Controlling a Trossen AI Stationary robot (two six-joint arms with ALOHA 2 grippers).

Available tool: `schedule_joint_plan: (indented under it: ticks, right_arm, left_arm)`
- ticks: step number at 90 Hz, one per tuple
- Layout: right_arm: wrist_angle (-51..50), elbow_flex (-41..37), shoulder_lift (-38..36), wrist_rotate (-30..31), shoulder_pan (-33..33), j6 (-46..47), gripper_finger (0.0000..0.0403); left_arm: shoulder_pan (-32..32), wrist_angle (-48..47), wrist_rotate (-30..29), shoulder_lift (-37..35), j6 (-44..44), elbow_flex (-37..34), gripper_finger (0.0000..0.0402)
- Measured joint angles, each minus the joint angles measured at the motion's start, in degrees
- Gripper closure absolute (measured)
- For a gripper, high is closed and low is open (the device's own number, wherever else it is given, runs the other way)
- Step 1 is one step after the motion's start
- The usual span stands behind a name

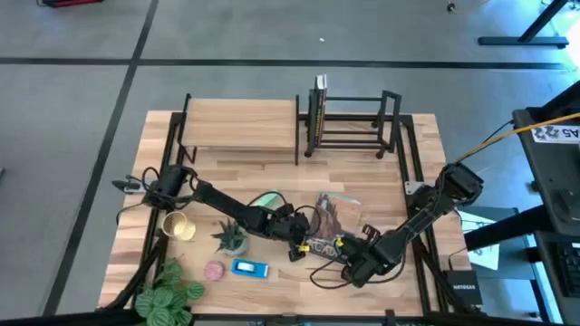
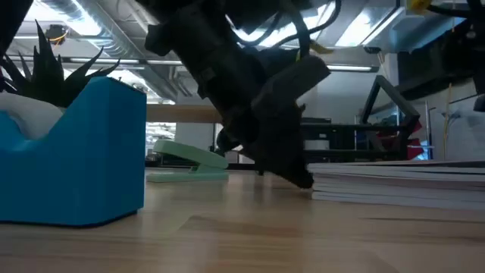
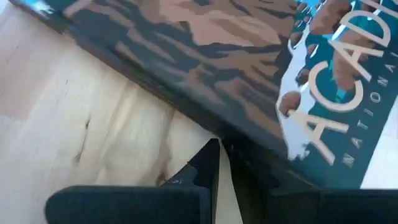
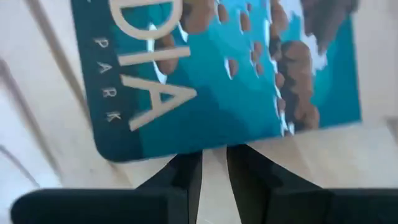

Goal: Stock shelves
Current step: Remove the brown blue book from the bookshelf

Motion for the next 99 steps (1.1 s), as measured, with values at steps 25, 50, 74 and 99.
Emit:
schedule_joint_plan:
  ticks: [25, 50, 74, 99]
  right_arm:
    - [-6.44, 2.94, 0.0, -0.63, 0.51, 0.21, 0.0343]
    - [-15.64, 2.32, 0.0, -0.78, 0.78, 0.54, 0.0343]
    - [-15.43, -3.52, -0.15, 0.32, -3.31, 1.27, 0.0343]
    - [-13.65, -4.23, 0.0, 6.6, -7.64, -6.13, 0.0343]
  left_arm:
    - [-0.37, -0.52, -0.42, 0.03, -0.04, 0.02, 0.038]
    - [0.02, -4.37, -5.2, -0.99, 0.83, 0.11, 0.038]
    - [4.42, -0.55, -6.58, 0.05, 3.83, 0.11, 0.038]
    - [6.94, 2.24, -4.15, 1.69, 4.22, 0.11, 0.038]
